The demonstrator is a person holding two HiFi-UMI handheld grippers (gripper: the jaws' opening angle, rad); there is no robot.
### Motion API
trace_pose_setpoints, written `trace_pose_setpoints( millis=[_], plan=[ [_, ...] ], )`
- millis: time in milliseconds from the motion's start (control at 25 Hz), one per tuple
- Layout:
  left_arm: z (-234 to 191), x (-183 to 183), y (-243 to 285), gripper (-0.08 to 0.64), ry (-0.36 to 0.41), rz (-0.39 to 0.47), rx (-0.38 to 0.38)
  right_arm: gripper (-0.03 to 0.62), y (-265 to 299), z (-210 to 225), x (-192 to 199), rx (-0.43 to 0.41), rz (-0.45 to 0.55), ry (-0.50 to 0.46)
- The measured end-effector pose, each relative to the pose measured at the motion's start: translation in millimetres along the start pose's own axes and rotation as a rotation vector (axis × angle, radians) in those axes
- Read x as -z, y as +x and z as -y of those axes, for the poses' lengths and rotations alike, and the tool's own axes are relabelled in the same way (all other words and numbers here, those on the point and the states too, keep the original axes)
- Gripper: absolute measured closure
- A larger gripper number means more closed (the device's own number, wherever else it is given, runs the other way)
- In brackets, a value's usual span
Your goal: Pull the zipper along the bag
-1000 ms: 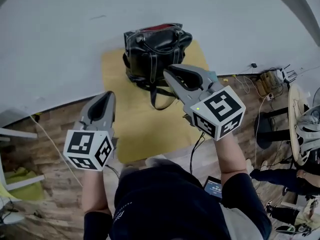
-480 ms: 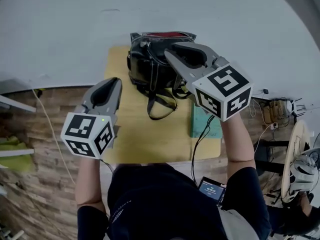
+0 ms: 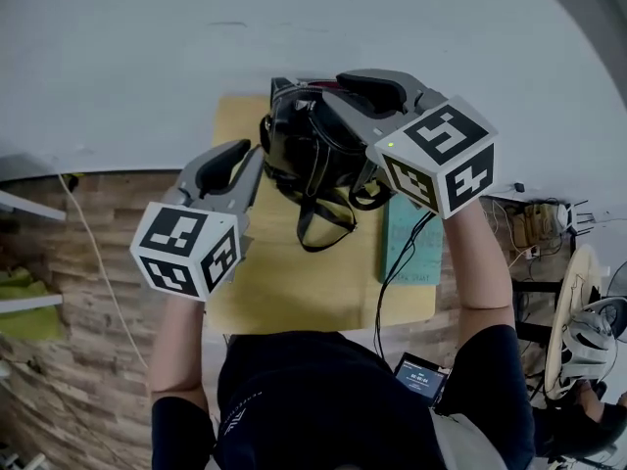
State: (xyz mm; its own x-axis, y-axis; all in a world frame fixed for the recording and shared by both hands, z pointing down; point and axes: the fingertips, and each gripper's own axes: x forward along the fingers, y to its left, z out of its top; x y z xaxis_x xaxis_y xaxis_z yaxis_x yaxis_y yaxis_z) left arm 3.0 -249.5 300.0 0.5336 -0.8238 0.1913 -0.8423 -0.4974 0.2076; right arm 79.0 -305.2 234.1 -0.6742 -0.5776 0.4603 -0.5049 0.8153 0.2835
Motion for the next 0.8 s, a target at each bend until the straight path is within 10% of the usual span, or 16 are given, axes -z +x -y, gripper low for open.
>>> trace_pose_setpoints(
  millis=[800],
  plan=[
    [-59,16,28,0.474,-0.117,0.009,0.125,0.466,97,14,13,-0.115,-0.36,-0.164]
  ],
)
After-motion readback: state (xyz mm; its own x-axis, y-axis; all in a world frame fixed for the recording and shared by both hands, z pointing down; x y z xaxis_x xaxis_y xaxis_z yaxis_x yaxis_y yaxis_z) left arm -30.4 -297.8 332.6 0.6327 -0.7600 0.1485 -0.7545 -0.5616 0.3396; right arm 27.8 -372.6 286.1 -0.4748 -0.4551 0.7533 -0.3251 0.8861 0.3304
